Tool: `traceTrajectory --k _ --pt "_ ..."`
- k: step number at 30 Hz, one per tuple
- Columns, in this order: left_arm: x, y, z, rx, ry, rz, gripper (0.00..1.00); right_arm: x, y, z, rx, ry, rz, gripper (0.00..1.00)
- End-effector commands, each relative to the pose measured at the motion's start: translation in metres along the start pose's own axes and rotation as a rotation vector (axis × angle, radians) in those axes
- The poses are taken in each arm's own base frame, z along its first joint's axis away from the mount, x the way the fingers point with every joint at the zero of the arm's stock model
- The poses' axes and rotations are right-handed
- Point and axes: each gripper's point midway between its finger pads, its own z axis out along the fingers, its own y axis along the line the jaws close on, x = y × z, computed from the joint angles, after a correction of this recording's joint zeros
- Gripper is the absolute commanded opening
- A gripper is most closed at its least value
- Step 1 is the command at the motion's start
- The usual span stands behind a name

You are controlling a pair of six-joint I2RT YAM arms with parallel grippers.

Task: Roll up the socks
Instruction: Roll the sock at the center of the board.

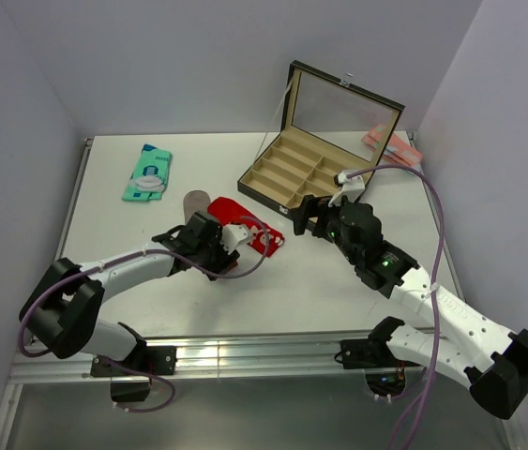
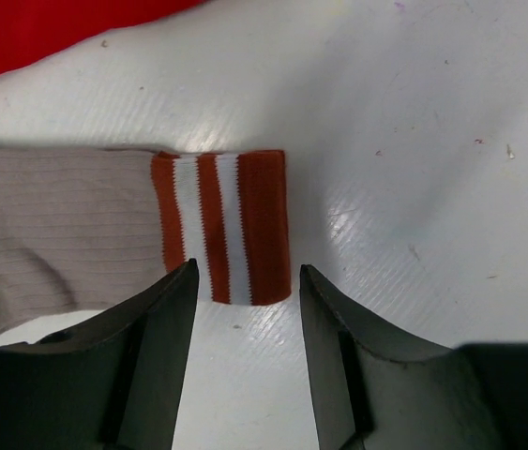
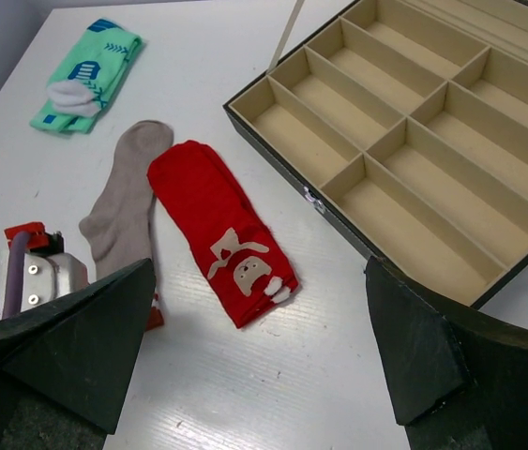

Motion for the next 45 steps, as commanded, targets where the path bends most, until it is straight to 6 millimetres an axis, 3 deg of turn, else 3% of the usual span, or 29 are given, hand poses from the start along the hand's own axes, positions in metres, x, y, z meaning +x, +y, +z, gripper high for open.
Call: traceTrajectory --k 1,21,26,29,32,38,41,45 --pt "-0.008 -0.008 0.006 0.034 -0.033 0.023 0.52 -0.006 -0.003 0.002 0.018 -0.03 0.013 1.0" --pt "0.009 -0.01 0.022 0.031 0.018 0.037 0.47 0.001 -0.006 0.007 0.027 -0.011 0.004 1.0" --pt "0.016 -0.011 0.025 0.043 0.037 0.039 0.33 0.0 -0.004 0.007 0.017 -0.015 0.006 1.0" --pt "0.02 -0.013 0.025 0.062 0.045 0.047 0.19 0.001 -0.003 0.007 0.013 -0.012 0.001 1.0" --pt "0.022 -0.015 0.021 0.084 0.042 0.059 0.0 0.002 -0.001 0.008 0.0 -0.006 -0.004 0.99" --pt "0.012 -0.018 -0.008 0.214 0.0 0.066 0.0 0.014 0.018 0.007 -0.122 0.037 -0.033 0.98" --pt "0.015 -0.021 -0.024 0.323 -0.005 0.053 0.0 0.015 0.034 0.006 -0.214 0.025 -0.032 0.96" --pt "0.025 -0.02 -0.037 0.441 0.014 0.009 0.0 0.031 0.055 0.002 -0.347 0.049 -0.042 0.93"
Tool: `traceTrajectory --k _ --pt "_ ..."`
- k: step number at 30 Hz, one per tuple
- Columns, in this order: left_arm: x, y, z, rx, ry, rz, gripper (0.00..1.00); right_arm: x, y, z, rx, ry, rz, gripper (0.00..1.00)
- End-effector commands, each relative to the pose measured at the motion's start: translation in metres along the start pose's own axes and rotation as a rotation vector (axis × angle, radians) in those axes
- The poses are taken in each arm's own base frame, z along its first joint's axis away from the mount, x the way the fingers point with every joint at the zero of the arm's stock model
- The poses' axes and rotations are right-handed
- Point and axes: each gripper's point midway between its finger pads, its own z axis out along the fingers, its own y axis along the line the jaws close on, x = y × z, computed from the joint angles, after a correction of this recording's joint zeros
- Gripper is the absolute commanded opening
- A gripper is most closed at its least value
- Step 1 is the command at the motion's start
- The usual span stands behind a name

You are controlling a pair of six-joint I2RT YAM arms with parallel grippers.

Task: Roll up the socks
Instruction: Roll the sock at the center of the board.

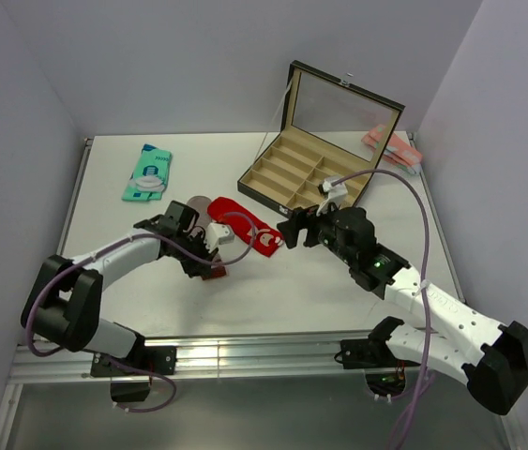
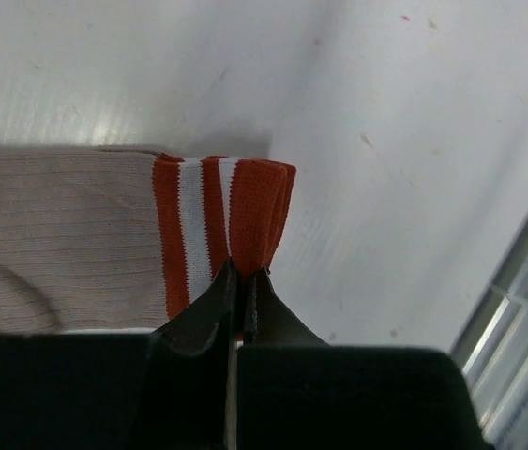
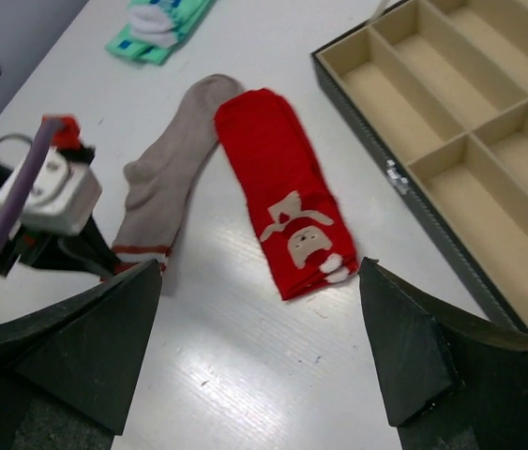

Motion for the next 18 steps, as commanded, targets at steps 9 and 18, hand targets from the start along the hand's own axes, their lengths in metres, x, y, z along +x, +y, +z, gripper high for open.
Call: traceTrajectory --k 9,18 --pt "0.018 -0.035 -0.022 0.431 0.03 -0.065 0.0 0.045 0.099 0.012 -0.466 0.057 -0.154 0.89" --pt "0.034 -0.034 -0.031 0.616 0.036 -0.149 0.0 0.094 0.142 0.04 -0.588 0.202 -0.238 0.86"
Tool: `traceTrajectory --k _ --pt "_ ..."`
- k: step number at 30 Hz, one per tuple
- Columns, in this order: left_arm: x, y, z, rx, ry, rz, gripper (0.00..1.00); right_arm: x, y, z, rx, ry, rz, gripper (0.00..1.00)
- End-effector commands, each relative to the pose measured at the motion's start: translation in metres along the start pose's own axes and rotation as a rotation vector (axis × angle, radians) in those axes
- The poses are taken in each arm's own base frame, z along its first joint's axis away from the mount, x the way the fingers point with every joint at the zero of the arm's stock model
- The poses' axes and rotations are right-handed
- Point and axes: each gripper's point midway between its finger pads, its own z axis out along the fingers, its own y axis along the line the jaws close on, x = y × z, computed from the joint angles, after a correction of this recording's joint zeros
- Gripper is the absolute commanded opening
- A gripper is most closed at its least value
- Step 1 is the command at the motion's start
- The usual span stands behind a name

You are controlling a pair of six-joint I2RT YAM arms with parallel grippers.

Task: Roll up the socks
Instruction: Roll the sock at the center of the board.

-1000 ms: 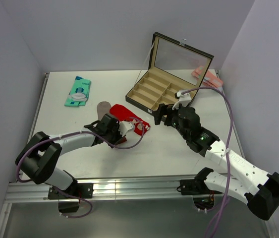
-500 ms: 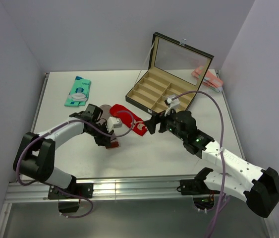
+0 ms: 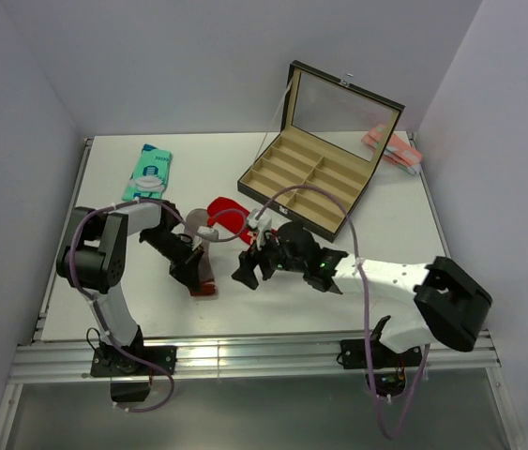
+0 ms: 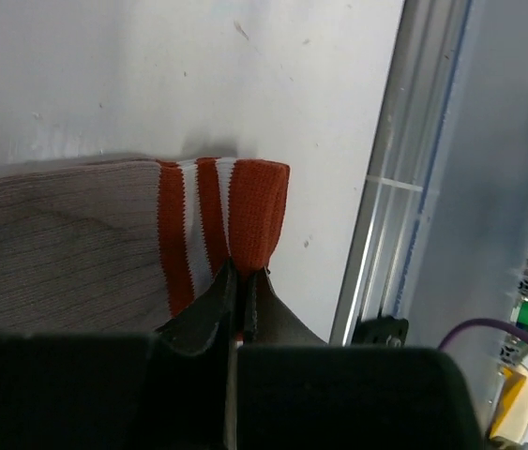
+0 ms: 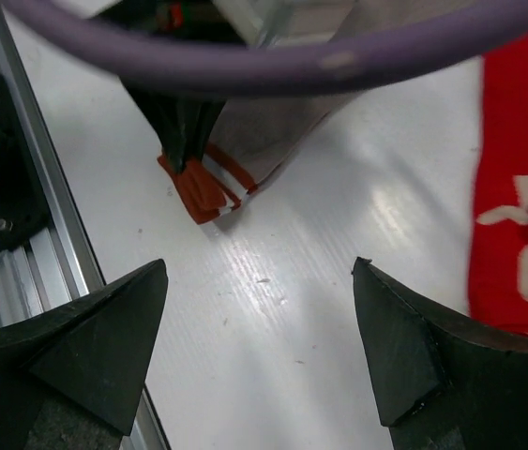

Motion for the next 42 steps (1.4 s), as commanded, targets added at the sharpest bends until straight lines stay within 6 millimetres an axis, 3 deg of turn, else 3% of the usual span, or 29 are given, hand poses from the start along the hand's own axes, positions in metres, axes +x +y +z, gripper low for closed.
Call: traceTrajectory --k 1,9,10,11,13,14,27,36,42 --pt "-0.005 -0.015 -0.01 0.104 -0.052 0.019 0.0 -0.017 0.027 0.024 -0.087 -0.026 -0.088 0.86" --pt "0.007 -0.009 -0.017 0.129 -0.054 -0.038 0.0 -0.009 0.054 0.066 -0.125 0.037 -0.166 0.86" --pt "0.007 -0.008 -0.018 0.127 -0.052 -0.041 0.0 0.003 0.053 0.072 -0.118 0.075 -0.171 0.86" --pt "0.008 -0.007 -0.018 0.13 -0.052 -0.049 0.0 -0.004 0.056 0.077 -0.108 0.066 -0.196 0.86" --pt "0.009 -0.006 -0.02 0.133 -0.054 -0.052 0.0 0.012 0.062 0.087 -0.102 0.117 -0.219 0.85" --pt "0.009 -0.007 -0.021 0.138 -0.054 -0.058 0.0 0.009 0.061 0.091 -0.084 0.113 -0.233 0.84" --pt "0.009 -0.006 -0.024 0.141 -0.054 -0.072 0.0 0.043 0.065 0.113 0.006 0.208 -0.391 0.83" --pt "0.009 -0.004 -0.024 0.132 -0.049 -0.086 0.0 0.047 0.057 0.124 0.084 0.205 -0.445 0.82" --pt "0.011 -0.003 -0.022 0.137 -0.045 -0.099 0.0 0.039 0.049 0.13 0.144 0.162 -0.455 0.79"
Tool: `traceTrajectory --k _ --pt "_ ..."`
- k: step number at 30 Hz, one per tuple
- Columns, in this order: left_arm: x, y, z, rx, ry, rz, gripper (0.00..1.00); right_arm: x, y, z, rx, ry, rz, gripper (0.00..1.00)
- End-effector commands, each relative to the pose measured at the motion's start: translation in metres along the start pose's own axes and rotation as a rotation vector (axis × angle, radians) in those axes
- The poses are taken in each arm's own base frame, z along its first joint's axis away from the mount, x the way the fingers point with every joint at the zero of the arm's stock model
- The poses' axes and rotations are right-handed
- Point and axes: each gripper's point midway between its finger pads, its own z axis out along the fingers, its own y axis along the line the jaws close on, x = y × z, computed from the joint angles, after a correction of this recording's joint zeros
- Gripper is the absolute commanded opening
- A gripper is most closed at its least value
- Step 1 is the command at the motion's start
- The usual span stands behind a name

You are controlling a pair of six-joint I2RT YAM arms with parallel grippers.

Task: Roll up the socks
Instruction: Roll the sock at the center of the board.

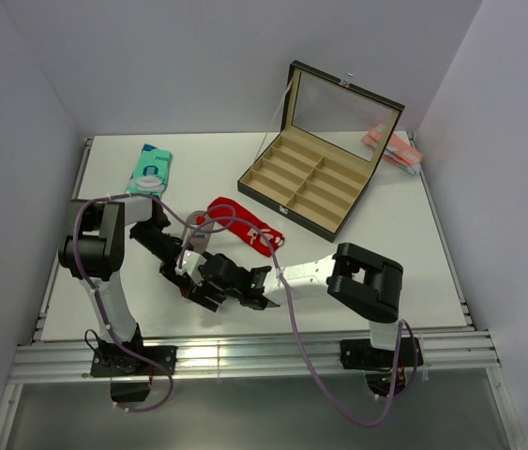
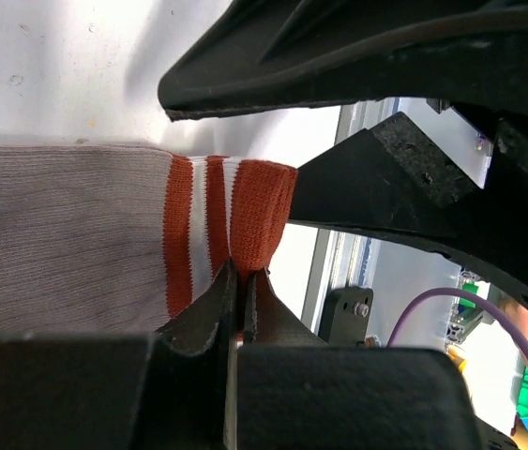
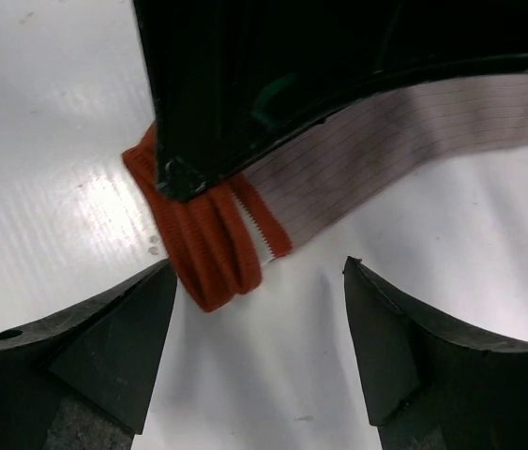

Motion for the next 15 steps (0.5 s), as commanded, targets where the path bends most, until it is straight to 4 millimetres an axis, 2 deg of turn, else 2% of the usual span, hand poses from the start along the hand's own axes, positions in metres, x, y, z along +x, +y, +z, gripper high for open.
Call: traceTrajectory --k 1,9,15 --pt "-0.0047 -0.0009 -0.0009 0.014 -0.02 -0.001 0.0 -0.0296 -0.0122 0.0051 0.075 -0.089 -0.011 0.78" --pt "-0.0041 -0.0009 -0.0003 0.014 -0.02 -0.005 0.0 -0.0379 -0.0094 0.0093 0.066 -0.131 -0.003 0.71" --pt "-0.0026 -0.0006 0.0003 0.013 -0.016 -0.013 0.0 -0.0369 -0.006 0.0144 0.054 -0.139 0.01 0.57"
